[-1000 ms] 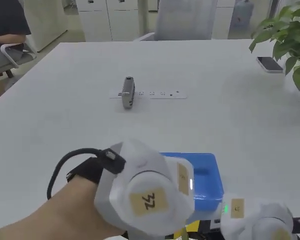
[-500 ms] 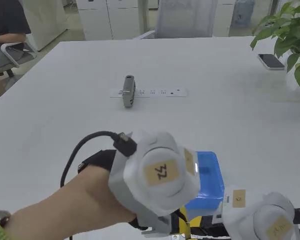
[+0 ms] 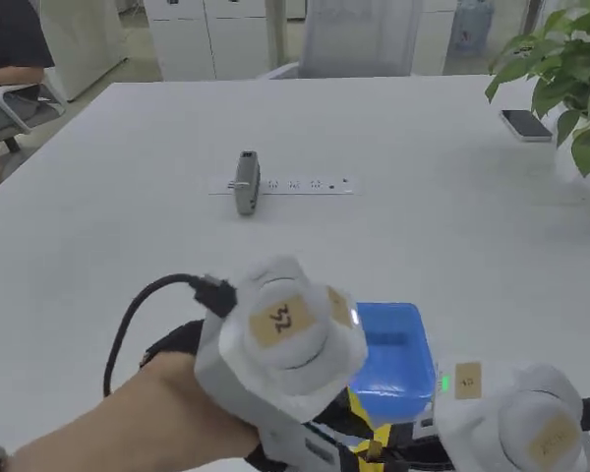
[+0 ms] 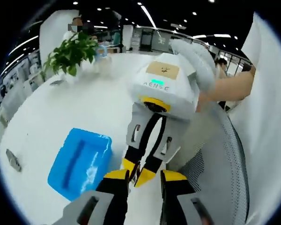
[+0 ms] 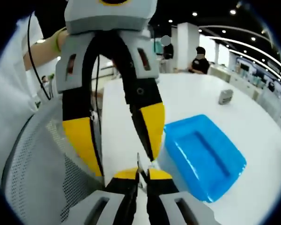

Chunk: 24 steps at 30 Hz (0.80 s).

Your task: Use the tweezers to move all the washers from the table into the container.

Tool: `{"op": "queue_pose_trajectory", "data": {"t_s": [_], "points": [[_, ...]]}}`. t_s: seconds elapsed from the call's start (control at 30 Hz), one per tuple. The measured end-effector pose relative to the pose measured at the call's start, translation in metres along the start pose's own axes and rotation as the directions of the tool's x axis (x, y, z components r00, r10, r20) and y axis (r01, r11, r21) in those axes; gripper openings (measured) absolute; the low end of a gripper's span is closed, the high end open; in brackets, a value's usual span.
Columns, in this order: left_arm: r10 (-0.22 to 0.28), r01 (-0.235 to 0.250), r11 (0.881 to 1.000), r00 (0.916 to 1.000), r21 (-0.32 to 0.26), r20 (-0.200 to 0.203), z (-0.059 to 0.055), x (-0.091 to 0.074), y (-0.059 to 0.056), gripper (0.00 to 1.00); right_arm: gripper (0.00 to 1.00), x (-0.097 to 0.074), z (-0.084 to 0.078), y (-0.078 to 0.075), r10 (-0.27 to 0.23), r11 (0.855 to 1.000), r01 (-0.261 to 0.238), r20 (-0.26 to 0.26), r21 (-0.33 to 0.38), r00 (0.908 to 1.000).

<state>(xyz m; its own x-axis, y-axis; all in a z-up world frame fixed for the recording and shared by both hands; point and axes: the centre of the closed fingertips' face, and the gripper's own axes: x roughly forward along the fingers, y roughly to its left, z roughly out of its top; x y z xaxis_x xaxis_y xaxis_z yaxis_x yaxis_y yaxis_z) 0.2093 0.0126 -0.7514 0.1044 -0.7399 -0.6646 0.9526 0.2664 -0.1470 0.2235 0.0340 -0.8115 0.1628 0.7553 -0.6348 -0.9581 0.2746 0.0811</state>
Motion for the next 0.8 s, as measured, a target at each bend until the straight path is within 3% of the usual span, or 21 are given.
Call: {"op": "queue_pose_trajectory", "data": {"t_s": [0.03,0.07,0.1,0.13,0.17,0.2,0.23,0.27,0.33,0.4,0.43,0.5,0.53,0.57,0.6,0.63,0.67,0.7,0.73,0.77,0.8], "points": [[0.020,-0.019,0.999,0.9989,-0.027,0.044,0.001,-0.003,0.000,0.32,0.02,0.000,0.001,-0.002,-0.011,1.000,0.011,0.016,0.022,0.9998],[0.061,-0.053,0.996,0.9912,-0.071,0.117,0.002,-0.009,0.001,0.37,0.02,-0.001,0.001,-0.003,-0.018,0.998,0.016,0.032,0.066,0.9993],[0.092,-0.074,0.991,0.9828,-0.115,0.160,0.002,-0.013,0.003,0.42,0.02,-0.002,0.000,-0.006,-0.036,0.995,0.032,0.044,0.097,0.9984],[0.135,-0.097,0.979,0.9685,-0.180,0.209,0.000,-0.019,0.004,0.48,0.02,-0.003,-0.001,-0.009,-0.048,0.992,0.042,0.050,0.118,0.9976],[0.166,-0.116,0.970,0.9582,-0.214,0.233,-0.002,-0.023,0.004,0.51,0.02,-0.005,-0.002,-0.011,-0.061,0.987,0.051,0.060,0.154,0.9964],[0.227,-0.159,0.955,0.9364,-0.252,0.268,-0.005,-0.028,0.008,0.55,0.02,-0.006,-0.002,-0.012,-0.068,0.983,0.055,0.068,0.177,0.9954],[0.264,-0.190,0.945,0.9225,-0.265,0.281,-0.008,-0.031,0.009,0.61,0.02,-0.006,-0.002,-0.014,-0.074,0.977,0.056,0.077,0.205,0.9943],[0.319,-0.239,0.930,0.9023,-0.280,0.290,-0.013,-0.035,0.011,0.66,0.02,-0.007,-0.004,-0.017,-0.082,0.968,0.058,0.091,0.245,0.9925],[0.383,-0.302,0.907,0.8807,-0.295,0.278,-0.022,-0.037,0.015,0.74,0.02,-0.009,-0.003,-0.018,-0.090,0.959,0.059,0.099,0.278,0.9910],[0.438,-0.346,0.884,0.8483,-0.315,0.297,-0.024,-0.040,0.016,0.78,0.02,-0.011,-0.004,-0.021,-0.100,0.956,0.067,0.102,0.287,0.9897],[0.466,-0.366,0.872,0.8263,-0.326,0.317,-0.023,-0.041,0.017,0.80,0.02,-0.011,-0.004,-0.021,-0.100,0.953,0.065,0.106,0.295,0.9893],[0.515,-0.418,0.849,0.7910,-0.323,0.330,-0.024,-0.044,0.021,0.83,0.02,-0.013,-0.002,-0.018,-0.105,0.949,0.066,0.114,0.309,0.9879],[0.528,-0.433,0.842,0.7800,-0.321,0.335,-0.025,-0.045,0.022,0.85,0.02,-0.015,0.000,-0.017,-0.108,0.947,0.068,0.114,0.314,0.9876],[0.552,-0.452,0.828,0.7608,-0.333,0.341,-0.024,-0.046,0.025,0.86,0.02,-0.016,0.000,-0.017,-0.112,0.945,0.071,0.112,0.319,0.9874],[0.566,-0.468,0.820,0.7485,-0.329,0.345,-0.024,-0.048,0.027,0.87,0.02,-0.018,0.000,-0.017,-0.119,0.941,0.076,0.112,0.329,0.9866],[0.569,-0.477,0.820,0.7419,-0.318,0.355,-0.022,-0.048,0.027,0.89,0.02,-0.020,0.001,-0.016,-0.120,0.940,0.076,0.114,0.332,0.9862],[0.581,-0.494,0.813,0.7253,-0.307,0.370,-0.019,-0.051,0.028,0.92,0.02,-0.023,0.001,-0.017,-0.123,0.938,0.077,0.116,0.338,0.9856],[0.586,-0.501,0.810,0.7181,-0.306,0.375,-0.019,-0.051,0.029,0.94,0.02,-0.025,0.002,-0.018,-0.128,0.937,0.081,0.118,0.340,0.9847],[0.594,-0.516,0.804,0.6975,-0.295,0.401,-0.015,-0.054,0.029,0.97,0.02,-0.027,0.004,-0.018,-0.132,0.937,0.085,0.118,0.340,0.9842],[0.596,-0.520,0.803,0.6854,-0.291,0.418,-0.012,-0.056,0.028,0.99,0.02,-0.031,0.007,-0.018,-0.137,0.938,0.090,0.120,0.333,0.9832],[0.601,-0.525,0.798,0.6659,-0.295,0.442,-0.007,-0.060,0.027,0.98,0.02,-0.033,0.009,-0.019,-0.143,0.940,0.097,0.120,0.328,0.9825]]}}
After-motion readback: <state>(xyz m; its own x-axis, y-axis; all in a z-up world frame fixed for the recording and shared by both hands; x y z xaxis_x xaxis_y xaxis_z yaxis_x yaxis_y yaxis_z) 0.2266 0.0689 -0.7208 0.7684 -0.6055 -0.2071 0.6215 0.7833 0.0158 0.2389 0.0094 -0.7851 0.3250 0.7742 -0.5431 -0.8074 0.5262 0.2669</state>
